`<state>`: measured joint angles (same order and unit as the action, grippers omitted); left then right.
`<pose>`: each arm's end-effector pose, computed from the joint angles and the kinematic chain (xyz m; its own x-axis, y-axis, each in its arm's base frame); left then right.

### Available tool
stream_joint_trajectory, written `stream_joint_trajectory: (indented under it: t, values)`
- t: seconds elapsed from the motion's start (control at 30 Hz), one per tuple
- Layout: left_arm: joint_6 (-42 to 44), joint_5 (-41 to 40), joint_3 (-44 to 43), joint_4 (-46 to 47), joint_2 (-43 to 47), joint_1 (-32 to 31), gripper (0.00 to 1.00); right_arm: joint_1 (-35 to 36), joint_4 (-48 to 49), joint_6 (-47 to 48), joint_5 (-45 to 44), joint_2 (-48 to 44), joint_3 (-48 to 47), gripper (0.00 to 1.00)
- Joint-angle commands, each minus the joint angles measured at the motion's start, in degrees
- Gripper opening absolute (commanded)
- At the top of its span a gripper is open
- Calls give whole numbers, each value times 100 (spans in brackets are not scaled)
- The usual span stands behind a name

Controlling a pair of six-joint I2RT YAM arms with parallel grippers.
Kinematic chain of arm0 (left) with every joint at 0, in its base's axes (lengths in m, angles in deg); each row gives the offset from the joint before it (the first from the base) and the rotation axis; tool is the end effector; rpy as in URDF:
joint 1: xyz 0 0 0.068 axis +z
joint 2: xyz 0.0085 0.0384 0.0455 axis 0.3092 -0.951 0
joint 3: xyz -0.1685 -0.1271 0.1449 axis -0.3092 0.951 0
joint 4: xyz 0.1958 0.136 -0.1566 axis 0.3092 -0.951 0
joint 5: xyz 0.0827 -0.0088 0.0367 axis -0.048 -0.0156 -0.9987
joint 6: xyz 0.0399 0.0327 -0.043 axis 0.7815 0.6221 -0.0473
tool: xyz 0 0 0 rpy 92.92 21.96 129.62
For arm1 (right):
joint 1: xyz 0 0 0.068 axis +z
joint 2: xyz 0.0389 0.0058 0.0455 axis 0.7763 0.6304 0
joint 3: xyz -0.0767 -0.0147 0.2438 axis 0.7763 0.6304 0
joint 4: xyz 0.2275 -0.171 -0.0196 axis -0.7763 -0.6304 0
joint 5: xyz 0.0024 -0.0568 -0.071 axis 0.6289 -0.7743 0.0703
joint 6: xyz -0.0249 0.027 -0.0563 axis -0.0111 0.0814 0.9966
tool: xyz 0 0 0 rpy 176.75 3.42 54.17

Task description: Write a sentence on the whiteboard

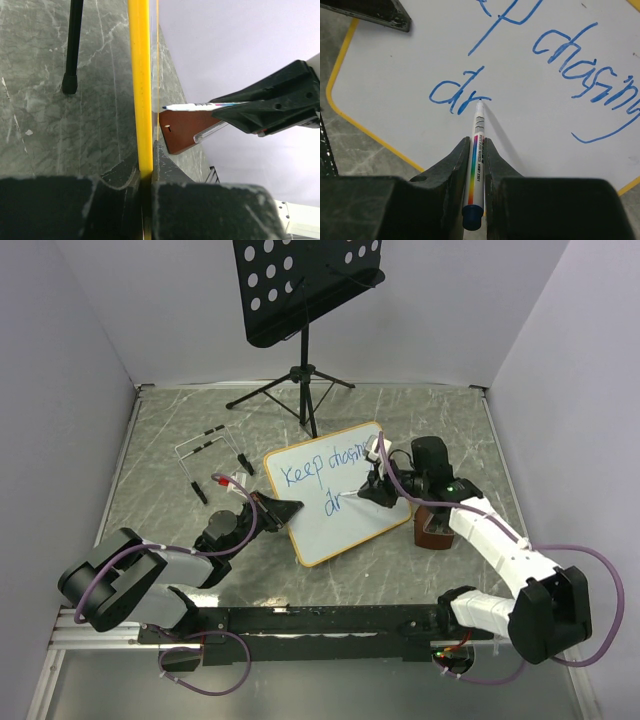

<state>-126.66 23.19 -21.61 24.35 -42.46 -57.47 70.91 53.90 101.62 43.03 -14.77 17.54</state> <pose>0.1957 -0.1644 0.1288 -0.5752 -0.6431 -0.5055 0.3460 0.3687 -0.8627 0.2618 0.1322 0.2413 -0.1344 -0.4145 -0.9001 -0.9219 0.3853 -0.0398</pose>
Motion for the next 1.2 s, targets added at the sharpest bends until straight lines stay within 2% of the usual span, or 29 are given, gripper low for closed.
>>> stream_joint_trajectory:
  t: [0.0, 1.17]
  values:
    - [244, 117, -97, 505, 190, -44, 1, -74, -42, 123, 319, -263, -99, 0]
    - [218, 134, -53, 637, 129, -35, 1, -206, -148, 61, 258, 309, -99, 0]
